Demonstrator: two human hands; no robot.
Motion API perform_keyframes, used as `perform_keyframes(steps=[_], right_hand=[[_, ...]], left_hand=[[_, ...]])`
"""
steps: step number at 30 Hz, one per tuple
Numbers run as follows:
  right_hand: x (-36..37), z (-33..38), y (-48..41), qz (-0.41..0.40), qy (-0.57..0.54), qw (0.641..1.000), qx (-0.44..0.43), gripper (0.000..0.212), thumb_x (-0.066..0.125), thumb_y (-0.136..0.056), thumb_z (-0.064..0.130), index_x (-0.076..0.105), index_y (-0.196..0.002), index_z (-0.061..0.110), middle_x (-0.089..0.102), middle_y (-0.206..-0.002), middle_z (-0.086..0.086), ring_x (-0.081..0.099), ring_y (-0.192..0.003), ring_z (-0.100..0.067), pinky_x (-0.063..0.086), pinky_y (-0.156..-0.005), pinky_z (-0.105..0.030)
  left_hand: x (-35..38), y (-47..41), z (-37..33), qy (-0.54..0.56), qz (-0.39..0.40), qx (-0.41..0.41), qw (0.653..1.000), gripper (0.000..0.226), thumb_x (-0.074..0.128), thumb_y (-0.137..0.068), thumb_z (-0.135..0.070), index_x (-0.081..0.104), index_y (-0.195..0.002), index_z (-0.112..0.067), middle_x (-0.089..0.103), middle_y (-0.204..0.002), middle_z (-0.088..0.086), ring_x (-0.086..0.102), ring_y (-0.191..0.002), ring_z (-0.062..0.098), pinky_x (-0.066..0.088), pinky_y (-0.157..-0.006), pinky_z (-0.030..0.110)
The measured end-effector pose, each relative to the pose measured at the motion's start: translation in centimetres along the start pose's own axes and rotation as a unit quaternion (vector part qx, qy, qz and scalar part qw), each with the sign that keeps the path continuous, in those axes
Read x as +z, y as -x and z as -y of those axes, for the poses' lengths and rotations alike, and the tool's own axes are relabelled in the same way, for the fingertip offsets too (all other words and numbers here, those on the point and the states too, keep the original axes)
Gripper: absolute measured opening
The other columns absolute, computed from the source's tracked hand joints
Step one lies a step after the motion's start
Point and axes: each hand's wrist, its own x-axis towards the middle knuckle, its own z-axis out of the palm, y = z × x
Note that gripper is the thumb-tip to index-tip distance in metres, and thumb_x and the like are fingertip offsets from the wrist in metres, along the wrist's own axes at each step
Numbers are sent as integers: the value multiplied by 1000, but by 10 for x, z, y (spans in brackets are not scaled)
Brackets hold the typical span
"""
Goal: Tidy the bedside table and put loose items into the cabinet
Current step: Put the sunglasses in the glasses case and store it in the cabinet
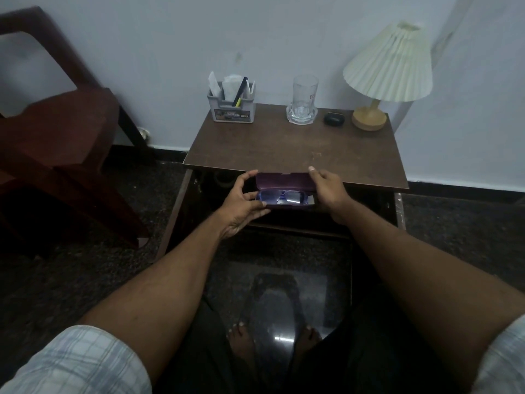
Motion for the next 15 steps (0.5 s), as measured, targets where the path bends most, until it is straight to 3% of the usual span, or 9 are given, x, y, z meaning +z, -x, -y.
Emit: perform_keyframes(steps=[4, 7, 10, 15], right_hand=[[-1, 3, 11, 27, 8, 1000, 12, 31, 44, -106, 32, 67, -111, 10, 71, -106, -10, 68, -104, -27, 56, -88, -39], [0, 4, 17, 36, -7, 999, 10, 29, 47, -105, 21, 65, -118, 3, 68, -116, -15, 65, -112, -30, 52, -102, -47], [0, 3, 21, 36, -9, 999, 13, 27, 49, -104, 12, 63, -123, -1, 64, -124, -20, 60, -119, -34, 49, -106, -50], [1, -3, 23, 38, -27, 999, 9, 26, 58, -98, 5, 62, -123, -2, 65, -113, -16, 63, -110, -28, 52, -102, -50]], left_hand=[[1, -1, -1, 15, -16, -2, 1000, 69, 59, -83, 20, 52, -126, -34, 66, -121, 21, 67, -113, 32, 59, -80, 41], [1, 0, -1, 29, -28, -4, 999, 55, 58, -86, 19, 54, -120, -24, 66, -116, 18, 69, -107, 28, 60, -79, 38], [3, 0, 1, 18, -30, 18, 999, 48, 54, -87, 20, 56, -116, -18, 63, -112, 15, 66, -103, 24, 62, -80, 34], [3, 1, 0, 8, -23, 16, 1000, 46, 52, -87, 19, 62, -115, -15, 64, -116, 12, 64, -109, 24, 59, -84, 34]])
